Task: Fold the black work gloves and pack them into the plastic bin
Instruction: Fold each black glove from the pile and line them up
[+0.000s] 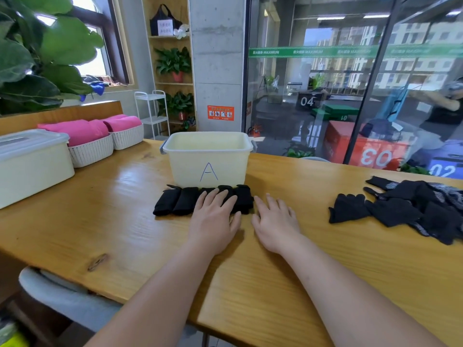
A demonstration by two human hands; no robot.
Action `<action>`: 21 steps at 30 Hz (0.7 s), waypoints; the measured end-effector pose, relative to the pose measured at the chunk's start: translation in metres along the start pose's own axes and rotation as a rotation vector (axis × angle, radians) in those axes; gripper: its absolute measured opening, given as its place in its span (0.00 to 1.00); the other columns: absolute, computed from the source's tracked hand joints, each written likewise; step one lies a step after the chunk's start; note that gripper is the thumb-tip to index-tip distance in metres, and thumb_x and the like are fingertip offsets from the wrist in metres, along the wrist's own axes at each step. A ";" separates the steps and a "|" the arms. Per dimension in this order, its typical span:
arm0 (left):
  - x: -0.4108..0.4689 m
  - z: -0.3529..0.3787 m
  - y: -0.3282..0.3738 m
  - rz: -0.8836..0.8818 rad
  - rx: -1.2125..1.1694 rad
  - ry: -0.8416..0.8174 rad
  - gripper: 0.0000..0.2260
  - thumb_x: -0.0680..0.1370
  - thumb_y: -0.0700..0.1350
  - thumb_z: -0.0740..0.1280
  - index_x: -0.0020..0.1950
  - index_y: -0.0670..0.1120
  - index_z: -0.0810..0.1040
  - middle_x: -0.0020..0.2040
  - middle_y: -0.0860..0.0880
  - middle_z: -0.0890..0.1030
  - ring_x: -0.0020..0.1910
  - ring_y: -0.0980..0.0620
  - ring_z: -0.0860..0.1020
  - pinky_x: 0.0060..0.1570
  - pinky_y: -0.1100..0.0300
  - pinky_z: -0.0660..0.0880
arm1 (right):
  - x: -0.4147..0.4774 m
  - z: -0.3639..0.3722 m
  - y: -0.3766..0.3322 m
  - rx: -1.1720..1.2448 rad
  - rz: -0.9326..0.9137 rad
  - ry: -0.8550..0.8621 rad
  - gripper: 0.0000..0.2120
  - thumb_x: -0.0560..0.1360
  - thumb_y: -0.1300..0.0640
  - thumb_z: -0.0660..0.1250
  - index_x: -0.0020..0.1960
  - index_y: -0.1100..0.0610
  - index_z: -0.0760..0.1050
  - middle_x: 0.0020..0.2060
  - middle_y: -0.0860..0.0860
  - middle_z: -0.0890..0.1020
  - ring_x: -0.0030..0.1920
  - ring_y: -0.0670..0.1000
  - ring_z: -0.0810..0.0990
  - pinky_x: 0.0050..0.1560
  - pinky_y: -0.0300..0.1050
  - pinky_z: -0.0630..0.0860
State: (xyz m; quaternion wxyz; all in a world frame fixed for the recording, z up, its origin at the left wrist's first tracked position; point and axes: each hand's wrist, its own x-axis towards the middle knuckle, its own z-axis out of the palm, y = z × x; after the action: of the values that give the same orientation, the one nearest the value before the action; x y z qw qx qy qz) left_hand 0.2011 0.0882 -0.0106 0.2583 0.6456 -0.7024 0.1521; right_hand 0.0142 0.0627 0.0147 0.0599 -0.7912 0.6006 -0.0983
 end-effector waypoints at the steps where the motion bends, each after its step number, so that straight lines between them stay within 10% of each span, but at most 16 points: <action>1: -0.001 -0.002 0.002 0.036 0.009 0.012 0.25 0.83 0.61 0.57 0.74 0.52 0.80 0.74 0.47 0.79 0.77 0.44 0.71 0.80 0.42 0.61 | -0.005 -0.004 0.007 -0.001 0.013 -0.004 0.30 0.86 0.40 0.45 0.87 0.43 0.46 0.87 0.50 0.48 0.85 0.59 0.47 0.84 0.62 0.49; 21: 0.026 0.006 0.193 0.328 -0.157 -0.285 0.27 0.87 0.63 0.55 0.83 0.53 0.66 0.84 0.51 0.65 0.83 0.48 0.61 0.82 0.47 0.56 | -0.095 -0.053 0.174 -0.049 0.306 0.069 0.29 0.87 0.40 0.45 0.87 0.45 0.49 0.87 0.48 0.47 0.86 0.54 0.45 0.84 0.60 0.49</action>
State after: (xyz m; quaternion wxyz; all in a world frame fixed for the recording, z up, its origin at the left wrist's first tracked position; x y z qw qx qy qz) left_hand 0.0092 0.0866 0.0226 0.1776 0.5157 -0.8370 0.0442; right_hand -0.1859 0.1079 0.0217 0.0342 -0.6877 0.7182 -0.1006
